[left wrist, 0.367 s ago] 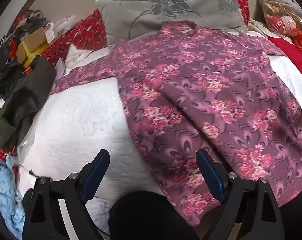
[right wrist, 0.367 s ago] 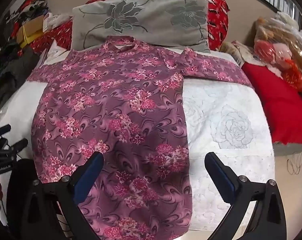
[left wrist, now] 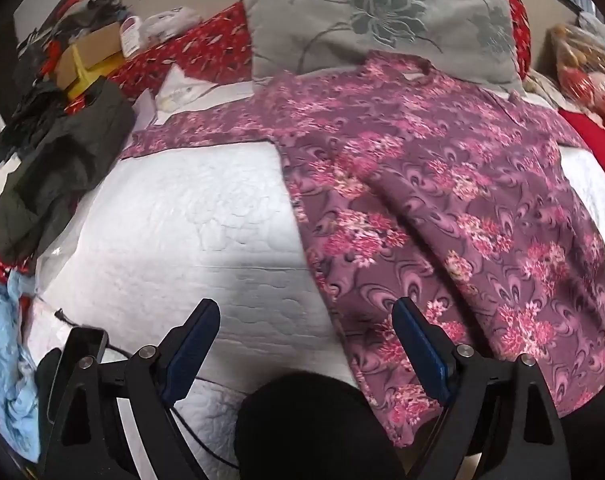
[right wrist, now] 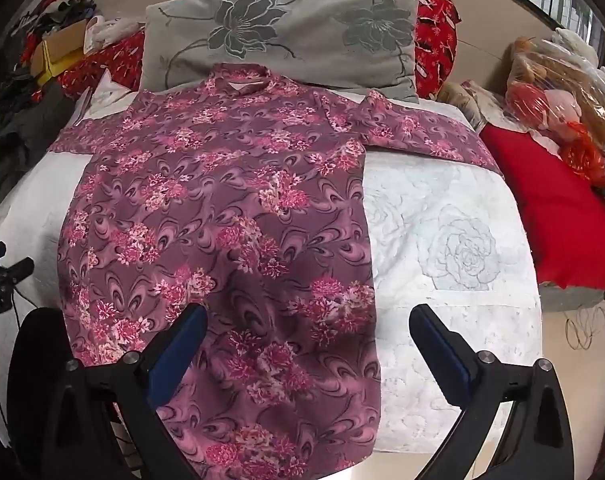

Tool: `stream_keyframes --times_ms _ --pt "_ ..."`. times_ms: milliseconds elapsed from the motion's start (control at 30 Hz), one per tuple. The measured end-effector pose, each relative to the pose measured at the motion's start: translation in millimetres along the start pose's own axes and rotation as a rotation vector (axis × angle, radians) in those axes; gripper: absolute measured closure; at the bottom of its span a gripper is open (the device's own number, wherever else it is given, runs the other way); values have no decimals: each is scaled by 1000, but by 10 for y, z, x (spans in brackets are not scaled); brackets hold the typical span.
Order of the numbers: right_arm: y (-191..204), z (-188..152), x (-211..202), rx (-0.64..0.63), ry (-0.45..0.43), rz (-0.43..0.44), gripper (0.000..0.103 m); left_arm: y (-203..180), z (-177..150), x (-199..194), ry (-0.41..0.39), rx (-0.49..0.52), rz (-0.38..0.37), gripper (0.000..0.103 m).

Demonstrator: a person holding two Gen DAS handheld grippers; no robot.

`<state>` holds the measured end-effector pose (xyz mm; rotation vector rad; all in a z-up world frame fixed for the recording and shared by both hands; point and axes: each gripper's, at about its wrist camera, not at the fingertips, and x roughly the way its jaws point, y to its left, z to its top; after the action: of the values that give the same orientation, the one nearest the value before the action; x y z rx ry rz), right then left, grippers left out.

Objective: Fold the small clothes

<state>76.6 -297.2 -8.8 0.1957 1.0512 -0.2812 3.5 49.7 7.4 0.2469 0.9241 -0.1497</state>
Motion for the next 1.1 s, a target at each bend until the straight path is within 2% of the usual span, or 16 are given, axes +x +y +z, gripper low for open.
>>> stream_keyframes --times_ms 333,900,1100 --pt "11 -25 -48 -5 -15 -3 3 33 50 -17 9 -8 -26 15" --pt "-299 -107 -6 87 -19 13 3 -124 100 58 45 21 -30 15" --pt "-372 -124 -14 106 -24 15 3 -81 101 121 65 4 -27 15"
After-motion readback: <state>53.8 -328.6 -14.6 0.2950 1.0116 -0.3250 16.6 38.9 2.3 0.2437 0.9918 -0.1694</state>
